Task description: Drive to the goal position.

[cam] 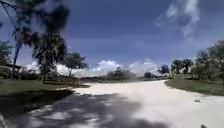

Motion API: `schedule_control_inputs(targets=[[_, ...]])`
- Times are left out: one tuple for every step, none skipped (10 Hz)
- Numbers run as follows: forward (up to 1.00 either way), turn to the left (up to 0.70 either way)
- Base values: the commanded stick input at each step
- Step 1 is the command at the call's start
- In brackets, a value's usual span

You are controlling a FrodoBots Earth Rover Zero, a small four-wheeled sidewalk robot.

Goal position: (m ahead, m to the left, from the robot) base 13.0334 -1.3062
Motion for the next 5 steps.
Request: schedule_control_inputs(targets=[[0.85, 0.04], [0.85, 0.04], [0.85, 0.04], [0.85, 0.04], [0.85, 0.04]])
